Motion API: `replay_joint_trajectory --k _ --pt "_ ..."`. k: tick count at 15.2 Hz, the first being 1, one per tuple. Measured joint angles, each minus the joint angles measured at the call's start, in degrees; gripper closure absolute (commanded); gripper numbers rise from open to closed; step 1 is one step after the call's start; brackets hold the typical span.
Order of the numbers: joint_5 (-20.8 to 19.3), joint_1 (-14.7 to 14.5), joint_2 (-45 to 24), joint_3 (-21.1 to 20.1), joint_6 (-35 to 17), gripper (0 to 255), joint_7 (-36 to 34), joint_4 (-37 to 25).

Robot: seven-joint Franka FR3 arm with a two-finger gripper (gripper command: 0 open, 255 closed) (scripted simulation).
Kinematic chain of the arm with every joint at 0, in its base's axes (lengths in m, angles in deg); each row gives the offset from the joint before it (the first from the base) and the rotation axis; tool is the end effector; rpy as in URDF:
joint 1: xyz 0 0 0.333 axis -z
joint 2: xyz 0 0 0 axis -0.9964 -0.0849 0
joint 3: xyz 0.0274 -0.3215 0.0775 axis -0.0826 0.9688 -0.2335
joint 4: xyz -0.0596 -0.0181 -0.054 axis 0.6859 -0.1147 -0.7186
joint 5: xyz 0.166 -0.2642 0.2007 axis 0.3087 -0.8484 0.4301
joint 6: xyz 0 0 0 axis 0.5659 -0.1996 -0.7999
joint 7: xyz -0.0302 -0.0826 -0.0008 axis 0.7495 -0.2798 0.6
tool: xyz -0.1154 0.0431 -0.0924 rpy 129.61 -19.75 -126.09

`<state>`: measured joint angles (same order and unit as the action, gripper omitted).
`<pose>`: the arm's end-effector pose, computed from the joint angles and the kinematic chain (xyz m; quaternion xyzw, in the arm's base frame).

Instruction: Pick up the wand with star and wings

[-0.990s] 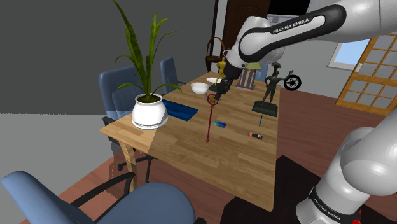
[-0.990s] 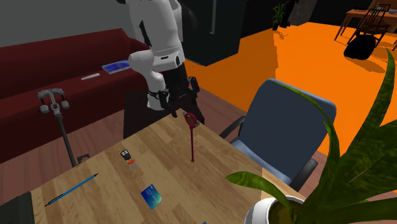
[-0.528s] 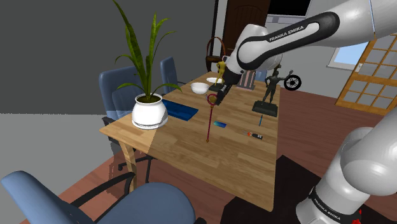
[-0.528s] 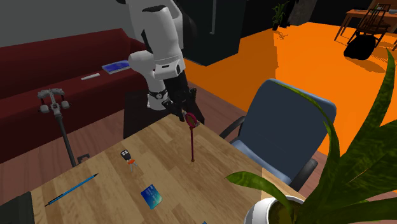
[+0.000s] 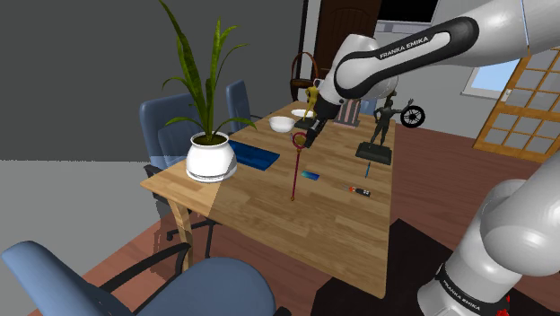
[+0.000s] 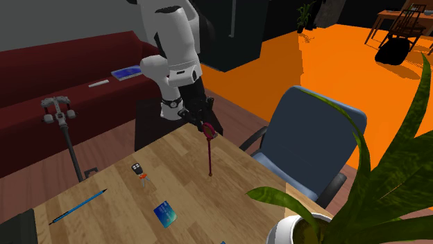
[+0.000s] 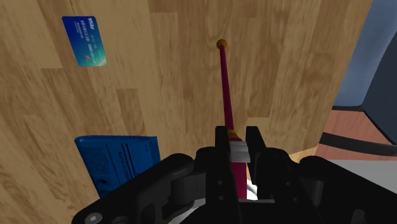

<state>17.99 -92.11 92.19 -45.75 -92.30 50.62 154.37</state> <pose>0.4679 0.0477 0.4405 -0.9656 -0.2133 -0.1436 0.0377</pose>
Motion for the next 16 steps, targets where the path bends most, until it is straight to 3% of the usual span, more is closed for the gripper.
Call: replay_joint_trajectory --k 16 --pt "-1.27 0.4 2.89 -0.1 11.46 255 -1.71 -8.63"
